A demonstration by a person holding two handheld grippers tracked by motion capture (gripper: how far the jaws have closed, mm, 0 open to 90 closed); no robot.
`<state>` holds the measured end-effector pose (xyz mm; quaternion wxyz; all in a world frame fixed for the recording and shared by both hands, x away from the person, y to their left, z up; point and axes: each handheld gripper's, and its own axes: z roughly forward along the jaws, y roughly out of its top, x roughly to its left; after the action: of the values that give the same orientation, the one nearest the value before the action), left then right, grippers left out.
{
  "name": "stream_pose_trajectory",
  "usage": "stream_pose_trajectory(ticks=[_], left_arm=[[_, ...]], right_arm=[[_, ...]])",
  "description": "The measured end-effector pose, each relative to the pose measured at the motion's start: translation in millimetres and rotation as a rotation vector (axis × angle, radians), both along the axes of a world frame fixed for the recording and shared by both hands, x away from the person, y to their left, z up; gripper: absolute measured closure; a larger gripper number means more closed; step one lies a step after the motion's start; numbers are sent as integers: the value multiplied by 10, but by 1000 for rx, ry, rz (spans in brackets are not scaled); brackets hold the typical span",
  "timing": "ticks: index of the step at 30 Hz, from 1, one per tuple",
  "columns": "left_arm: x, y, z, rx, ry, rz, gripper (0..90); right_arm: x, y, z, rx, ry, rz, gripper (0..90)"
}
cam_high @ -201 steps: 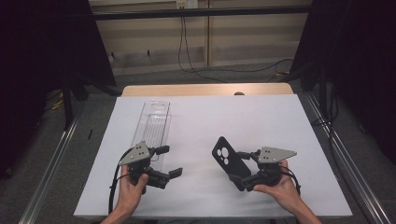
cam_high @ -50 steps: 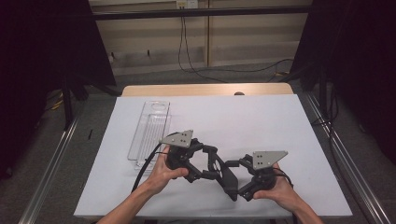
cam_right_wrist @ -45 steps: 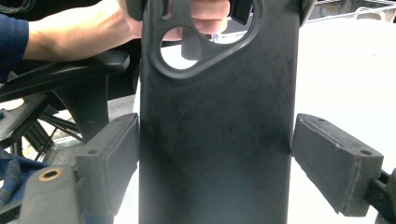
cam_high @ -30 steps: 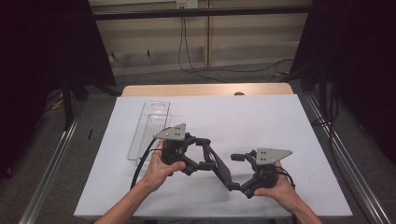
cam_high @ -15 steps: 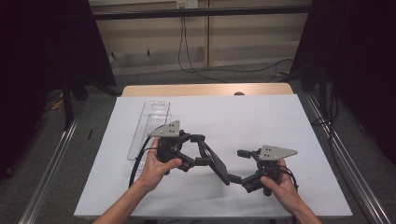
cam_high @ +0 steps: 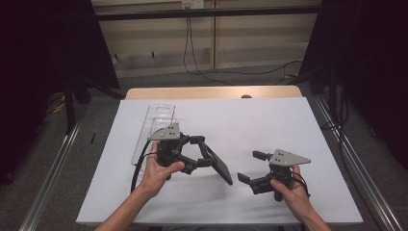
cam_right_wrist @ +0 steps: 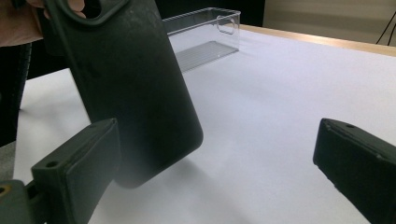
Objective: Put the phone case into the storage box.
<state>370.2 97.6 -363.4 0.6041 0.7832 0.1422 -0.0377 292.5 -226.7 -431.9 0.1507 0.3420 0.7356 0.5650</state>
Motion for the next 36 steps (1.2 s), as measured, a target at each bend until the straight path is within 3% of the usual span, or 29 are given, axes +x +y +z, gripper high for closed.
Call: stream_pose_trajectory(ticks=[9,21,27,36], left_arm=[[7,87,58,2,-5,57,143],[29,195,123,17,-13,120,143],[39,236,148,15,-12,148,143],[58,306,193,44,-21,207,143]], right_arm=[[-43,-53,42,25,-8,-61,6],[-217,-199,59,-3,-42,-193,4],[-315,-317,61,-21,-32,-257,7],[-425,-471,23,-18,-87,-330,0]])
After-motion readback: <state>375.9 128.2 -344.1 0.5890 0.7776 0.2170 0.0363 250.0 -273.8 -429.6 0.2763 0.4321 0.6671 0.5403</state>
